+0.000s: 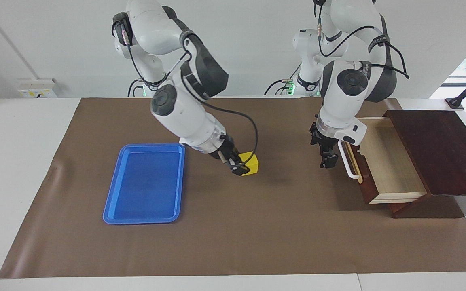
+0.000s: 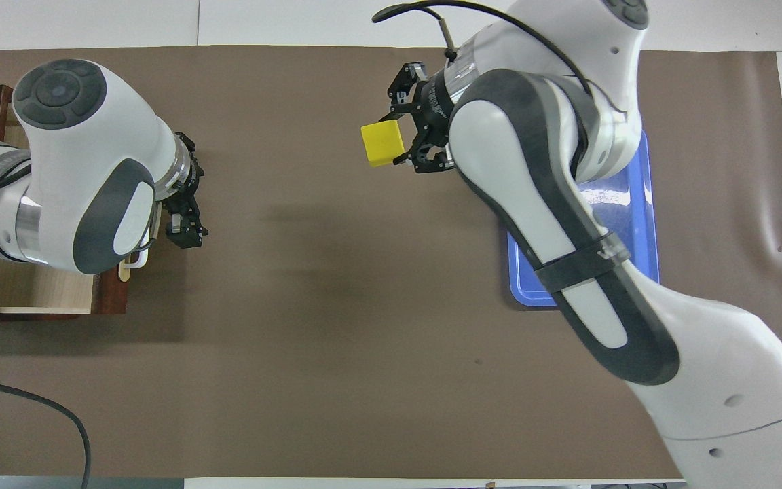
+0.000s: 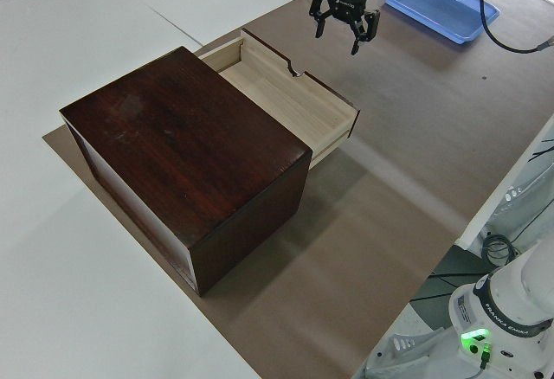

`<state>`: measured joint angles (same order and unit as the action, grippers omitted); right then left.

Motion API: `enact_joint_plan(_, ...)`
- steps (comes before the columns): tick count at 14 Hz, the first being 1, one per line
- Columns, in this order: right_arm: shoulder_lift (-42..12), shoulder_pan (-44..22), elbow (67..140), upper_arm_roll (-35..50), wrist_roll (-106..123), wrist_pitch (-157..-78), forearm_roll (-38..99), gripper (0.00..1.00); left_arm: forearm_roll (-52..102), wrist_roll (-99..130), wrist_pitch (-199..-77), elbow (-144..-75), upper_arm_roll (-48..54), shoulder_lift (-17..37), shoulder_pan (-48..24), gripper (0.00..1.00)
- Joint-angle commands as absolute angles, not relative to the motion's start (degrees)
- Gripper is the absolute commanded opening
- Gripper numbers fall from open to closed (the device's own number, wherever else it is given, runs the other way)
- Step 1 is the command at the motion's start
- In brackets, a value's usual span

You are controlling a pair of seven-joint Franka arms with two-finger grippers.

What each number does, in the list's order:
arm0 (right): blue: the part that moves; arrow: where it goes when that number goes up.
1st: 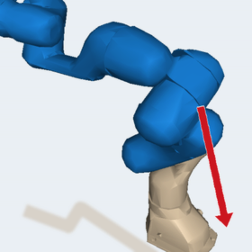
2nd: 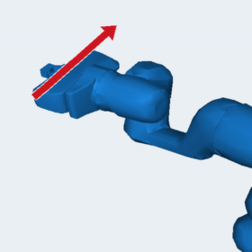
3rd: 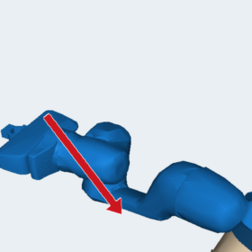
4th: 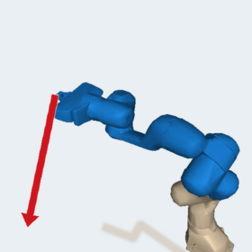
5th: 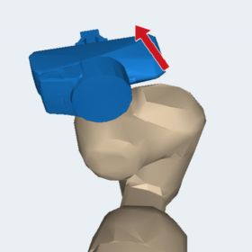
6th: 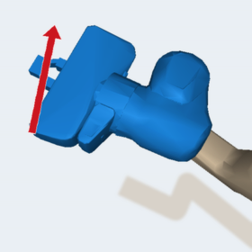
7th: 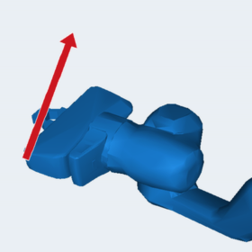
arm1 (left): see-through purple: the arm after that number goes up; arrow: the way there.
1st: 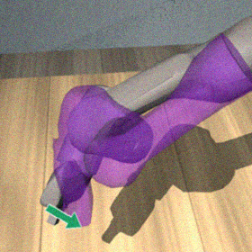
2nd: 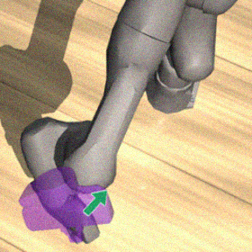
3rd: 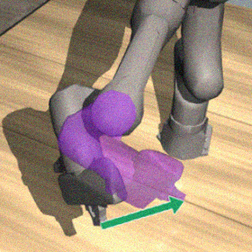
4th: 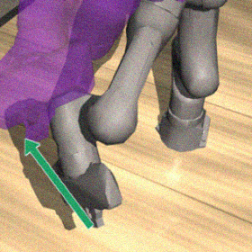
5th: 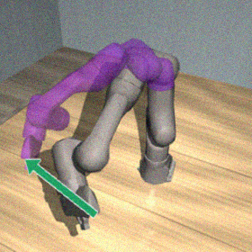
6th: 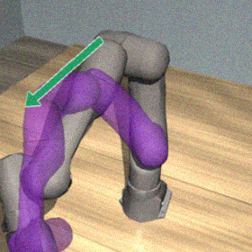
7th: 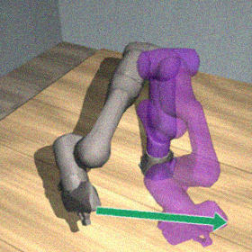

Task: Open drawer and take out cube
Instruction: 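Lower the cube into the blue tray with the right gripper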

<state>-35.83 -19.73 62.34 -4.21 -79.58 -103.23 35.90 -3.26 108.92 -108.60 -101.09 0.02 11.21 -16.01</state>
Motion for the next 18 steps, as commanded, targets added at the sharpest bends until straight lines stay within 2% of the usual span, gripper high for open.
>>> enact_joint_plan(1, -35.07, -10.85, 63.89, -3.16, -71.83, -99.16, 40.76, 0.0, -3.25, 103.55, -112.93, -106.96, 0.44, 7.74, -12.67, 1.0)
enact_joint_plan(4, -33.58, -4.76, 67.92, -3.77, -70.84, -97.91, 43.33, 0.0, -3.25, 94.51, -114.26, -108.37, 0.44, 7.21, -8.36, 1.0)
enact_joint_plan(9, -30.5, -4.4, 78.82, -8.35, -66.9, -100.89, 43.24, 0.0, -3.43, 81.15, -114.61, -108.28, 0.35, 7.29, -2.83, 1.0)
enact_joint_plan(12, -27.17, -2.39, 88.74, -9.23, -63.91, -106.51, 43.77, 0.0, -3.43, 76.39, -116.98, -108.02, 0.35, 7.64, 1.57, 1.0)
enact_joint_plan(18, -26.19, -0.7, 97.9, -9.23, -59.96, -112.31, 43.86, 0.0, -3.43, 69.79, -119.71, -108.28, 0.44, 7.65, 10.62, 1.0)
